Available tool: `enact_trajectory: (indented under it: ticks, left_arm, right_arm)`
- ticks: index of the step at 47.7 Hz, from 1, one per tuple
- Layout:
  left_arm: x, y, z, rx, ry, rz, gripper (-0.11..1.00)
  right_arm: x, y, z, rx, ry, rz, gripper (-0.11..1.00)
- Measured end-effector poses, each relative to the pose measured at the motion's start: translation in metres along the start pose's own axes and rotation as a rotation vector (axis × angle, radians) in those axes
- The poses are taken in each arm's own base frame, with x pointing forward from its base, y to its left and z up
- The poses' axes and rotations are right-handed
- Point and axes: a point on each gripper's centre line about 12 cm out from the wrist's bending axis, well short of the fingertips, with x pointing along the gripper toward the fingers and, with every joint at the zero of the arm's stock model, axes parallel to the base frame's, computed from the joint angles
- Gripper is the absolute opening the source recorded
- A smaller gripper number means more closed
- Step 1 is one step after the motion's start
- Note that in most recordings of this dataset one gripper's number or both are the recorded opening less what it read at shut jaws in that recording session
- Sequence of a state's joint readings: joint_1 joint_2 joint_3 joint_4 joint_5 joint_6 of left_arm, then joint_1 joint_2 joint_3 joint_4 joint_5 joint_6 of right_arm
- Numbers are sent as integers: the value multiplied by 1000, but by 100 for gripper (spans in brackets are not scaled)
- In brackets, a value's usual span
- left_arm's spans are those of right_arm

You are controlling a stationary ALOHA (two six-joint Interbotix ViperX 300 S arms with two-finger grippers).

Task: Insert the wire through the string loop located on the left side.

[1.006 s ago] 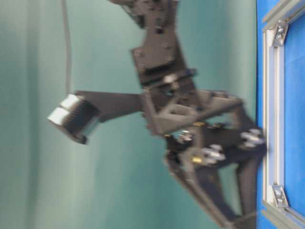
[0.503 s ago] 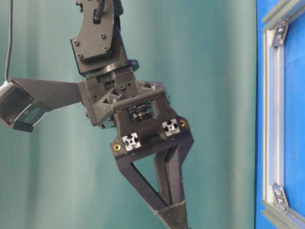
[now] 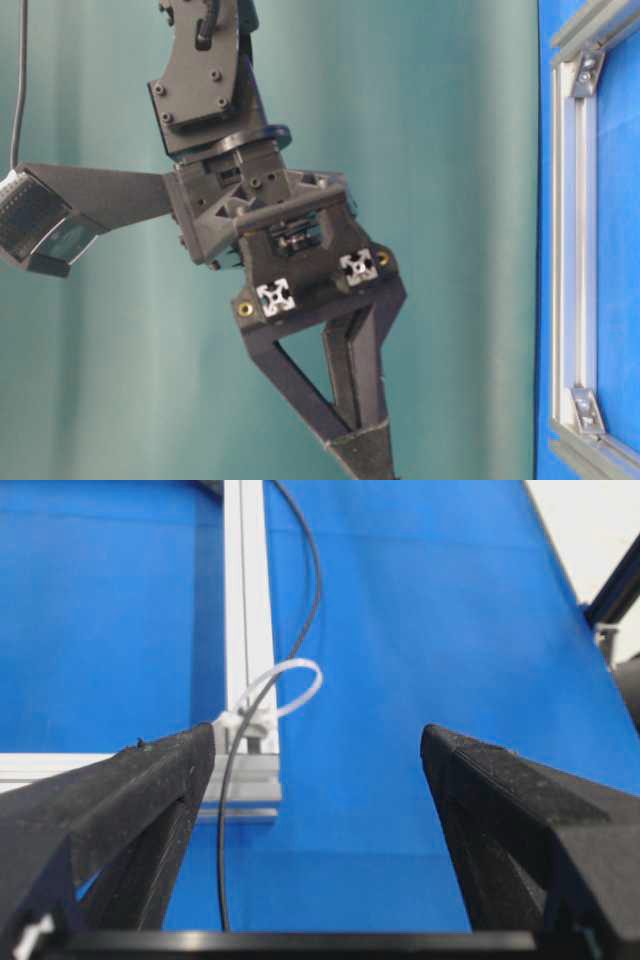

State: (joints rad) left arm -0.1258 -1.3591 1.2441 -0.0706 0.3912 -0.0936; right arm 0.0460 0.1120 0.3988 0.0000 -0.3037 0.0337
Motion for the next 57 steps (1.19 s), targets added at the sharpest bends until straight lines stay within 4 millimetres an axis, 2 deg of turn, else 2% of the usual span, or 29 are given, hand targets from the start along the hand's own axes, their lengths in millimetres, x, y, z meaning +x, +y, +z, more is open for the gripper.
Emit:
enact_trajectory:
  ticks: [57]
  left_arm:
    - [0, 0, 0, -2, -12, -2, 78]
  right_arm:
    - [0, -1, 0, 17, 1, -4, 96]
